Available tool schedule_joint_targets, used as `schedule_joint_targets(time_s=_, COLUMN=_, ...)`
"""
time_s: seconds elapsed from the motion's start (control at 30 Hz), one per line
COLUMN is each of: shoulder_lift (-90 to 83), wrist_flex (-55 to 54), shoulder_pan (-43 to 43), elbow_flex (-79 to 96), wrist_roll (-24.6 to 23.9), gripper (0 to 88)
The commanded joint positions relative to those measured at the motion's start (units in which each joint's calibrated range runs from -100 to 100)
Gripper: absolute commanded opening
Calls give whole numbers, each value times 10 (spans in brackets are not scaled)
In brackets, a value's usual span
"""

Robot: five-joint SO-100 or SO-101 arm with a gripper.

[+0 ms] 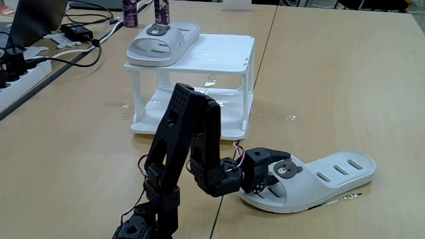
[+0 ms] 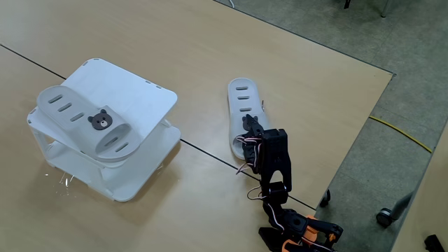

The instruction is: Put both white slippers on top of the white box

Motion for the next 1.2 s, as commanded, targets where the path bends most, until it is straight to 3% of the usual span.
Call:
schedule_joint_targets(time_s=0.0, shoulder_lift=28, wrist_flex=-9, shoulder_pan=3, elbow_flex=-72, wrist_roll=4, gripper=249)
schedule_joint_targets(time_s=0.4, shoulder_lift=52, wrist_flex=-8, shoulder_pan=18, elbow_flex=-108, wrist_roll=4, gripper=238)
schedule_joint_targets(time_s=0.47, shoulder_lift=52, wrist_flex=-6, shoulder_pan=30, elbow_flex=-107, wrist_roll=4, gripper=151)
schedule_joint_targets(time_s=0.53, shoulder_lift=50, wrist_flex=-5, shoulder_pan=40, elbow_flex=-106, wrist_roll=4, gripper=4)
schedule_joint_targets(time_s=0.8, shoulder_lift=5, wrist_flex=2, shoulder_pan=29, elbow_flex=-102, wrist_roll=4, gripper=8)
schedule_joint_targets(time_s=0.93, shoulder_lift=-123, wrist_flex=150, shoulder_pan=33, elbow_flex=-156, wrist_roll=4, gripper=8)
schedule_joint_targets(time_s=1.17, shoulder_lift=-327, wrist_flex=501, shoulder_pan=31, elbow_flex=-362, wrist_roll=4, gripper=8)
